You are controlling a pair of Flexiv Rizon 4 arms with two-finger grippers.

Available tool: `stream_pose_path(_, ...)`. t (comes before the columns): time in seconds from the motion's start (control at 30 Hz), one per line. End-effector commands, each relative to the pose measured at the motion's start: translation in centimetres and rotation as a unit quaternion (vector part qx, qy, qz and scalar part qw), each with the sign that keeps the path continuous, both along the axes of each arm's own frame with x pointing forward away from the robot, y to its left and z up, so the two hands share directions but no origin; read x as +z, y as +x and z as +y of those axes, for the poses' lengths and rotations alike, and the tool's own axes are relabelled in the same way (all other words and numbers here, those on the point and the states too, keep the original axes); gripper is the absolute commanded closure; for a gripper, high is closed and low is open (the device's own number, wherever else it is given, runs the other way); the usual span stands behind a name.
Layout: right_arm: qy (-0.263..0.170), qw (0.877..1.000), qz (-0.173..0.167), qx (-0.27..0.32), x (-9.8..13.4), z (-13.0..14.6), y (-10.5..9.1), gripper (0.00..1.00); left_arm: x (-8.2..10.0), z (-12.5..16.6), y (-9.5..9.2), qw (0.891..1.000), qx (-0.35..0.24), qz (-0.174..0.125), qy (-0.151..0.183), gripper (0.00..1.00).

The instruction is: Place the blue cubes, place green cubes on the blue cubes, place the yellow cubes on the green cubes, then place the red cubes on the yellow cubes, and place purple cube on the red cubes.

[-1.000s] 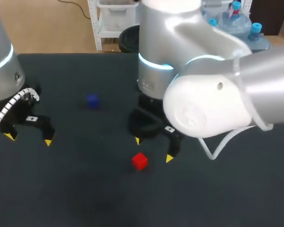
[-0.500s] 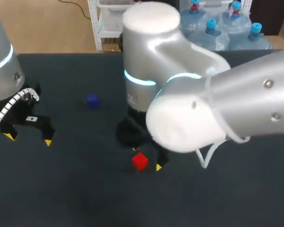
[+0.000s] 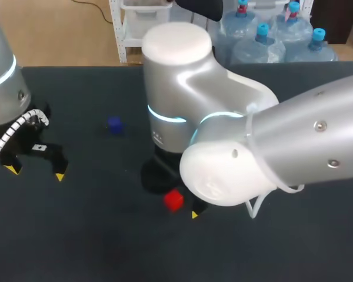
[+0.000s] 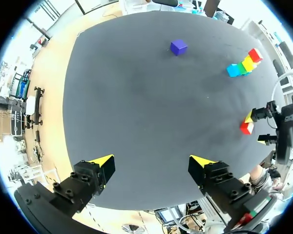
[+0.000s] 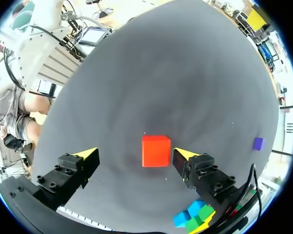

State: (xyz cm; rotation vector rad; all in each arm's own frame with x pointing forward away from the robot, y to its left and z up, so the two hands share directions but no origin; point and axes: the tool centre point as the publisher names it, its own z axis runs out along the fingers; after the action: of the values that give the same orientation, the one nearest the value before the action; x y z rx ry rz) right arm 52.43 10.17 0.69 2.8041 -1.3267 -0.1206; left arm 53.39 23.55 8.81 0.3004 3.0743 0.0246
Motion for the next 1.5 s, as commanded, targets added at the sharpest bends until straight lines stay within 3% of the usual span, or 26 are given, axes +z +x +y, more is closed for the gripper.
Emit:
stream_pose_path(0.03,-0.001,1.0,0.0,0.0,-0.1,0.1,0.3,0.0,0.0,0.0,0.1,1.0,-0.001,0.001,0.0,0.0)
stream_pose_path(0.47,-0.002,1.0,-0.003,-0.014,-0.4,0.8,0.0,0.0,0.0,0.0,0.1,1.0,-0.001,0.001,0.0,0.0)
stream_pose_path(0.5,-0.002,1.0,-0.003,-0.014,-0.4,0.8,0.0,0.07,0.0,0.0,0.1,1.0,-0.001,0.001,0.0,0.0)
stream_pose_path(0.57,-0.002,1.0,-0.005,-0.017,-0.4,0.9,0.0,0.52,0.0,0.0,0.1,1.0,-0.001,0.001,0.0,0.0)
stream_pose_path(0.67,-0.003,1.0,-0.005,-0.019,-0.7,1.0,0.0,0.7,0.0,0.0,0.1,1.0,-0.001,0.001,0.0,0.0)
stream_pose_path(0.73,-0.003,1.0,-0.006,-0.021,-0.7,1.0,0.0,1.0,0.0,0.0,0.1,1.0,-0.001,0.001,0.0,0.0)
stream_pose_path(1.03,-0.003,0.999,-0.022,-0.023,0.2,0.3,0.1,1.0,0.0,0.0,0.1,1.0,-0.001,0.001,0.0,0.0)
stream_pose_path(1.13,0.007,0.998,-0.034,-0.043,1.9,-1.0,0.7,1.0,0.0,0.0,0.1,1.0,-0.001,0.001,0.0,0.0)
stream_pose_path(1.5,0.016,0.981,-0.151,-0.118,10.1,-6.9,5.2,1.0,0.0,0.0,0.1,1.0,-0.001,0.001,0.0,0.0)
